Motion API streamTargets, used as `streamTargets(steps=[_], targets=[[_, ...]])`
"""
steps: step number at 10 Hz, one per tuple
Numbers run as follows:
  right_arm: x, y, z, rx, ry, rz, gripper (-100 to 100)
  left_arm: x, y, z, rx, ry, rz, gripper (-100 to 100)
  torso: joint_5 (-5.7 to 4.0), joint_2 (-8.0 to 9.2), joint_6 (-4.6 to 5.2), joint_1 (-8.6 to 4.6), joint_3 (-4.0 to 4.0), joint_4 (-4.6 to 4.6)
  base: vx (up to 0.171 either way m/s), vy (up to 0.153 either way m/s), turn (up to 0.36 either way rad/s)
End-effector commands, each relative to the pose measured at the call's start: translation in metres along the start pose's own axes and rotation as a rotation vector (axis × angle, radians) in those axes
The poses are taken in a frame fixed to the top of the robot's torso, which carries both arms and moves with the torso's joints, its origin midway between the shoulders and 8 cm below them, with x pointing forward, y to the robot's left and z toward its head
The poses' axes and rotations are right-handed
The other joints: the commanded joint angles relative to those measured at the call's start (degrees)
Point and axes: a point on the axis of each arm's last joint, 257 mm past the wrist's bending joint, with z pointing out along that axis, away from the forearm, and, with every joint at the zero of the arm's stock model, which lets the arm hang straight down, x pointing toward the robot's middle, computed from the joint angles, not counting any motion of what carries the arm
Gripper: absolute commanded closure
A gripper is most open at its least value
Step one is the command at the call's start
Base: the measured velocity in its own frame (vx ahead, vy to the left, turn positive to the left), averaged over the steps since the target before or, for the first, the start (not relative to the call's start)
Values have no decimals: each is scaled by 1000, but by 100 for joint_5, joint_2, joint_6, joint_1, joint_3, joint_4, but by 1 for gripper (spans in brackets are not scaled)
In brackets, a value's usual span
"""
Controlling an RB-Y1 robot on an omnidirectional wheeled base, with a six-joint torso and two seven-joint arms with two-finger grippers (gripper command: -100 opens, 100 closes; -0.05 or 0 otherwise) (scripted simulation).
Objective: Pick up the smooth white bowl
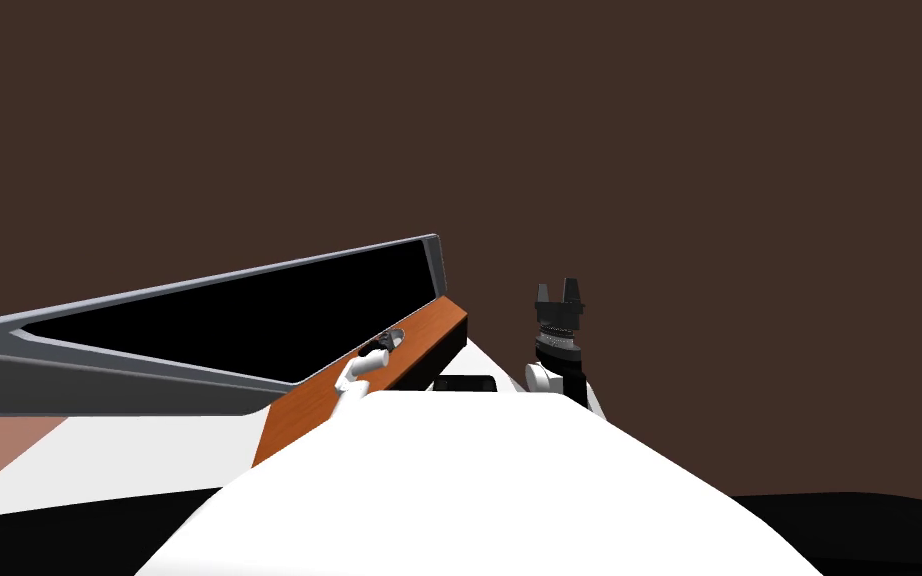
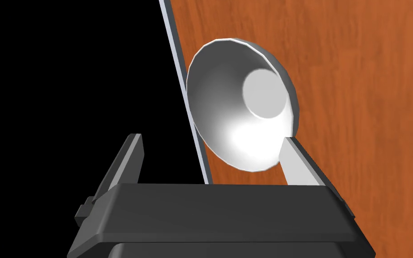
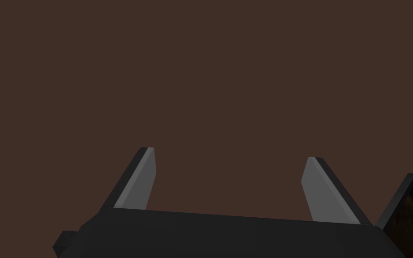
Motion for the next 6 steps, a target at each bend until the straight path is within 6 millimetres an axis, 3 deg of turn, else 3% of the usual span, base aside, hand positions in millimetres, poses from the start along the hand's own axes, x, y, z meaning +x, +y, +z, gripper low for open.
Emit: streamTargets(steps=[1, 6], targets=[[0, 0, 0, 0, 0, 0, 0, -9, 16, 6, -61, -18, -18, -100, 0, 0, 0, 0, 0, 0, 32, 1, -53], [0, 0, 0, 0, 0, 0, 0, -34, 66, 17, -226, -63, -75, -100, 2, -2, 0, 7, -1, -1, 35, 11, -53]])
